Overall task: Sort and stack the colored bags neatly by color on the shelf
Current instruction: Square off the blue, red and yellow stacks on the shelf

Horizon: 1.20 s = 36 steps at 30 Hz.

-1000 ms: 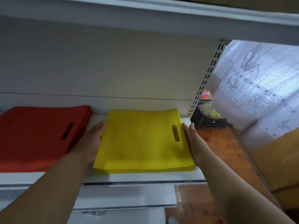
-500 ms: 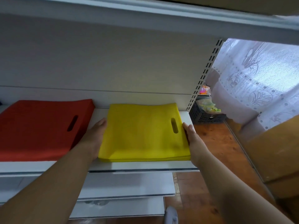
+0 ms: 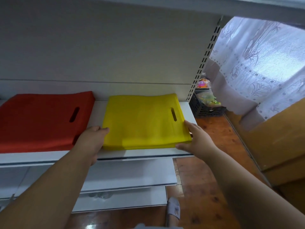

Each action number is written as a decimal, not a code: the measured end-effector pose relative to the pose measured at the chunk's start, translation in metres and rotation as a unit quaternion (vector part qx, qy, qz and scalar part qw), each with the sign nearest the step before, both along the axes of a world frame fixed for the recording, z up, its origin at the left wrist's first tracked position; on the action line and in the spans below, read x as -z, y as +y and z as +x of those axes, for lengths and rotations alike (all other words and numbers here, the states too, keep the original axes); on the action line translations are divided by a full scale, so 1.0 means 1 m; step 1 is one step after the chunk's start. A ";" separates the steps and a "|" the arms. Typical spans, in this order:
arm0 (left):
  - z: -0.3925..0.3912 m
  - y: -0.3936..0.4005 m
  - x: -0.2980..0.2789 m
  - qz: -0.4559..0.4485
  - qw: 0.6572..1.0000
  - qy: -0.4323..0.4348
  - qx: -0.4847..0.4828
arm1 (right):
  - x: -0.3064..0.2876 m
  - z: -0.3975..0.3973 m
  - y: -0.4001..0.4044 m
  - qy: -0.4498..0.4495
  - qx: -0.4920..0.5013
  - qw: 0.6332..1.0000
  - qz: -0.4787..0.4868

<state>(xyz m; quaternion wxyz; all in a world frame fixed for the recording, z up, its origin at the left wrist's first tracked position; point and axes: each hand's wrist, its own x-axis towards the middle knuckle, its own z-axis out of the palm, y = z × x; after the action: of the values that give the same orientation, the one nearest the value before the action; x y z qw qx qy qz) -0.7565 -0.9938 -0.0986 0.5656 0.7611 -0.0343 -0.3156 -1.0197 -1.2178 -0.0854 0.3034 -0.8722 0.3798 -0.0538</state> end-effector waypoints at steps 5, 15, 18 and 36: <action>-0.012 -0.002 -0.006 0.077 0.993 -0.074 0.045 | 0.003 -0.004 0.001 0.012 -0.002 1.000 -0.022; -0.010 -0.010 -0.020 0.013 0.996 0.083 -0.015 | 0.010 0.003 0.014 0.010 0.003 0.998 -0.066; -0.012 -0.013 -0.019 0.011 0.994 0.110 0.004 | 0.012 0.004 0.018 0.004 0.016 0.997 -0.075; -0.018 -0.030 -0.049 -0.124 0.958 0.254 -0.049 | -0.014 0.107 0.136 -0.325 0.289 0.592 0.678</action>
<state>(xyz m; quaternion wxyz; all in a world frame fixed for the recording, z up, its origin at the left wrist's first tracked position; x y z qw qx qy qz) -0.7748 -1.0242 -0.0497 0.6608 0.5803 0.1090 -0.4634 -0.9127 -1.0820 -0.0713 0.8791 -0.1835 0.4150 -0.1459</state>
